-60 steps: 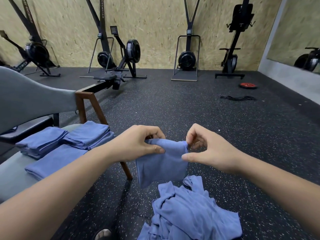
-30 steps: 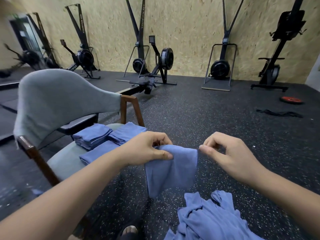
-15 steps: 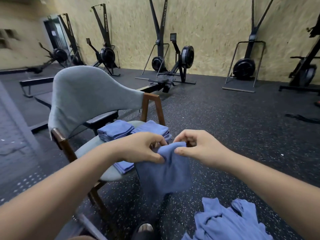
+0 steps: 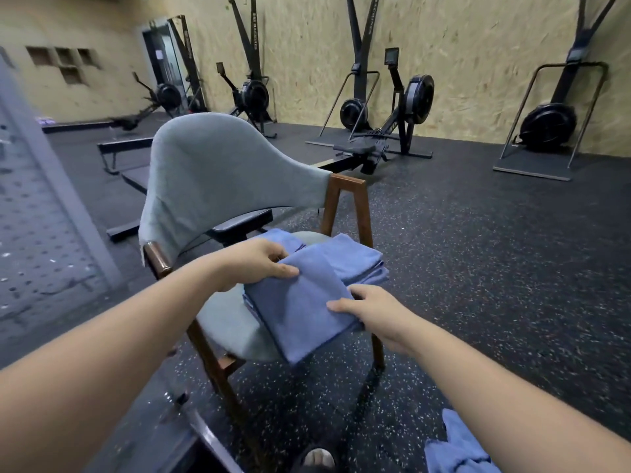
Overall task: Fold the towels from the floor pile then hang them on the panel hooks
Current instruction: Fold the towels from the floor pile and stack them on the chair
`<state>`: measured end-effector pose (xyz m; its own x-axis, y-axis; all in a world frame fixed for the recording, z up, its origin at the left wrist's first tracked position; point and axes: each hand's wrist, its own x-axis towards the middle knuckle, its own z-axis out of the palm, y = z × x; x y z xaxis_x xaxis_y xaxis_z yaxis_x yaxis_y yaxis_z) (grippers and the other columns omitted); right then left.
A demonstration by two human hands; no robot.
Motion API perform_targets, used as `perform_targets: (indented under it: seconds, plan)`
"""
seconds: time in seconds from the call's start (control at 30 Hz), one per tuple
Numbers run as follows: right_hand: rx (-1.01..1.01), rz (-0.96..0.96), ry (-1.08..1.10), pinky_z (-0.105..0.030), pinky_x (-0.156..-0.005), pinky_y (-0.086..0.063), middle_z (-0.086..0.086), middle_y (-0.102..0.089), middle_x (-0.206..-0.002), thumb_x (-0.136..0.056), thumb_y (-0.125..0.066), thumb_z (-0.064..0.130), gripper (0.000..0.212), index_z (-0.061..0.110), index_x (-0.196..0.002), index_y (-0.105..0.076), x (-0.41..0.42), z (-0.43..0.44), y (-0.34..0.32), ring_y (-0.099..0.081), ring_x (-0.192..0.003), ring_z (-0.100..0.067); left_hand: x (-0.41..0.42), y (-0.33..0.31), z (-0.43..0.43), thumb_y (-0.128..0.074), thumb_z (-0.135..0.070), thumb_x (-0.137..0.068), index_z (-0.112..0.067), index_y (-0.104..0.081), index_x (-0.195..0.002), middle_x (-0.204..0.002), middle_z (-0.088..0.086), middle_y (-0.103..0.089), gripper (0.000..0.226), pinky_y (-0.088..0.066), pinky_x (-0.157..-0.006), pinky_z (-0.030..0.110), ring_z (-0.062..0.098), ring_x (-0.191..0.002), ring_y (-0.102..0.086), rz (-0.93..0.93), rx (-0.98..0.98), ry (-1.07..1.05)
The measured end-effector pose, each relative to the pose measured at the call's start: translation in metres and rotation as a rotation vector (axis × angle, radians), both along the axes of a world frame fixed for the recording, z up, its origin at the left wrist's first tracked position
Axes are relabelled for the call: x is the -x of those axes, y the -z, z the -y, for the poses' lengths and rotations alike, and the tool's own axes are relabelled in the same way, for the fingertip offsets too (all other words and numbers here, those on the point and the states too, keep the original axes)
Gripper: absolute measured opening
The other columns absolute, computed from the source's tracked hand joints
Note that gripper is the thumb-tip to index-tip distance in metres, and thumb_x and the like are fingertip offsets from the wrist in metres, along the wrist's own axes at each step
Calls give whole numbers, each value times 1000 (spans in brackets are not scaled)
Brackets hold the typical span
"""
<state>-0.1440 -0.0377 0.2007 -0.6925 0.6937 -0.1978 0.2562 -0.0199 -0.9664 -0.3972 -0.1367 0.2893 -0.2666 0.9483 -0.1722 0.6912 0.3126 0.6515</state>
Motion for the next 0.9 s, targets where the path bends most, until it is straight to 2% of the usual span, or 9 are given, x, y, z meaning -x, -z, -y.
perform_targets:
  seconds: [0.07,0.17,0.23,0.3,0.4,0.53,0.63,0.77,0.9]
  plan:
    - [37,-29,130,-47,-79,-62,-18,-78,-113,-87,-86,27,34,3,-108,-72,21,-1,6,-73,-92,-26,19,17,-13,-82,-52,-89,-16,-78,-100,-102,10,-73,38,-42,-74,36,23,-88,-61,19,19,-114]
    - [-105,12,277,-46,-80,-62,-5,-78,-96,-89,-85,26,20,11,-97,-73,45,-3,7,-73,-90,-24,34,38,-29,-78,-47,-93,-7,-73,-106,-98,9,-67,43,-38,-72,36,24,-86,-56,-20,39,-210]
    - [-304,131,316,-35,-70,-49,7,-70,-93,-89,-83,35,27,17,-101,-67,54,-4,5,-66,-89,-19,38,50,-37,-75,-46,-96,-10,-72,-104,-105,8,-71,37,-44,-77,37,27,-97,-62,-114,18,-225]
    - [-477,240,329,-34,-68,-42,7,-66,-93,-88,-81,44,34,23,-104,-59,59,-6,7,-63,-89,-21,39,60,-41,-73,-46,-98,-19,-68,-99,-103,4,-71,27,-45,-77,35,28,-102,-63,-252,10,-210]
    - [-672,319,315,-36,-69,-44,5,-65,-98,-89,-78,51,38,27,-105,-52,60,-6,17,-63,-89,-25,37,78,-41,-75,-45,-96,-25,-60,-97,-88,-6,-64,25,-39,-66,34,23,-91,-61,-385,-63,-211]
    - [-770,292,292,-40,-76,-52,7,-58,-105,-92,-76,52,38,28,-106,-52,48,-2,19,-62,-90,-25,32,87,-39,-81,-37,-89,-23,-55,-96,-94,-5,-59,31,-46,-73,40,25,-89,-58,-492,-242,-240]
    - [-814,246,255,-42,-78,-55,12,-58,-100,-95,-73,51,30,30,-105,-54,26,-1,17,-63,-88,-20,15,76,-40,-72,-26,-92,-27,-54,-95,-98,-6,-56,18,-43,-73,39,25,-90,-57,-548,-298,-163]
    - [-857,265,229,-43,-79,-56,14,-62,-90,-100,-67,44,19,32,-108,-55,-26,-4,13,-63,-87,-14,-37,64,-48,-63,-19,-93,-24,-61,-93,-87,-8,-60,5,-49,-74,40,23,-90,-59,-566,-376,19]
    - [-861,373,250,-44,-80,-55,15,-62,-89,-104,-65,41,26,28,-123,-55,-98,-10,21,-62,-87,-14,-111,73,-58,-62,-16,-92,-19,-65,-94,-91,2,-66,5,-52,-69,43,31,-85,-62,-635,-387,252]
